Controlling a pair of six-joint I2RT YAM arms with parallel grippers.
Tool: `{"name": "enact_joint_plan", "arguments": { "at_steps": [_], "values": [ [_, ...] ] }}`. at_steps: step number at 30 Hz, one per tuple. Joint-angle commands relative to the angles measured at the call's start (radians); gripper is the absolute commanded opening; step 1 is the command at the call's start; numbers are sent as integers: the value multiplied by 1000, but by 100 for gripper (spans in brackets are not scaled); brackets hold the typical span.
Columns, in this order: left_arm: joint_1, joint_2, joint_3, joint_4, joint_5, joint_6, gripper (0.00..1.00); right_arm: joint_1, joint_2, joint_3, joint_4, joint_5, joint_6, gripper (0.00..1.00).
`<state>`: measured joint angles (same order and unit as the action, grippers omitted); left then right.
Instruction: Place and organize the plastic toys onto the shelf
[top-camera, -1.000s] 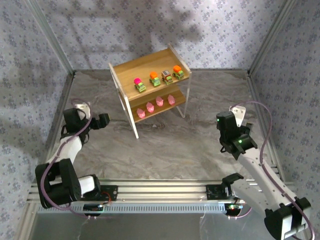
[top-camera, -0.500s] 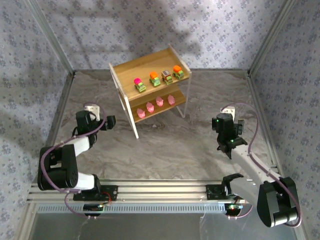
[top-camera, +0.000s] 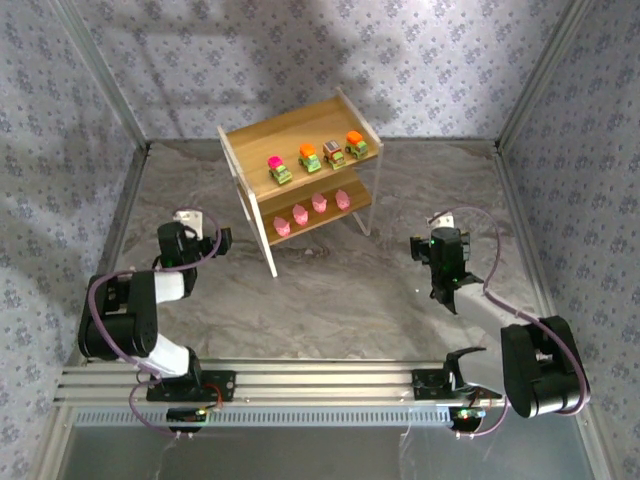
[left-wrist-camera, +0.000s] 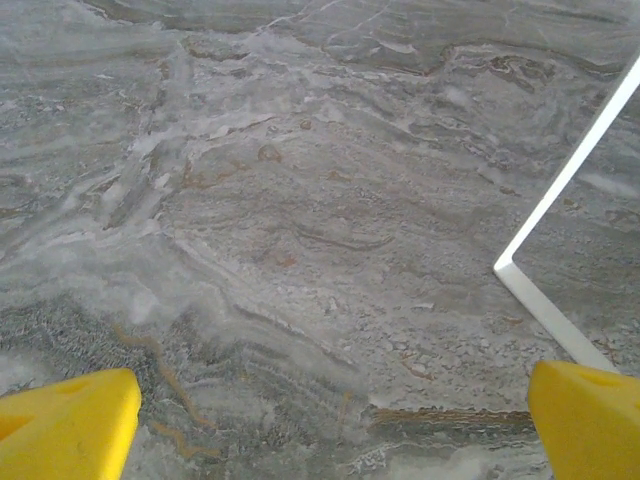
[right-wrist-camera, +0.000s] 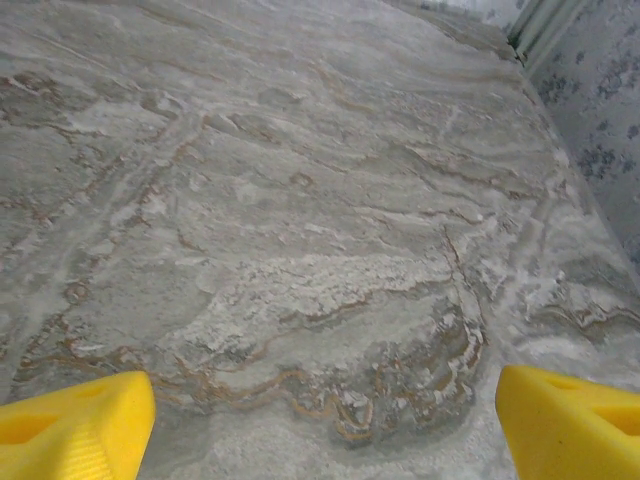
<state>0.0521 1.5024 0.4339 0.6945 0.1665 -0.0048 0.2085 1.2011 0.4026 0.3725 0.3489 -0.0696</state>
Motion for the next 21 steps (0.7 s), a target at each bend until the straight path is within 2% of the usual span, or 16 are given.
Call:
{"name": "enact_joint_plan", "arguments": {
  "at_steps": [1, 17, 21],
  "values": [
    [-4, 10, -16, 93, -15, 20, 100, -20, 18, -14, 126, -56, -22, 91],
    [-6, 30, -35, 143, -36, 9, 100, -76, 215, 13, 305, -132, -87, 90],
    [1, 29, -45, 161, 31, 26, 100, -104, 229, 2, 334, -176, -78, 89]
  ]
}}
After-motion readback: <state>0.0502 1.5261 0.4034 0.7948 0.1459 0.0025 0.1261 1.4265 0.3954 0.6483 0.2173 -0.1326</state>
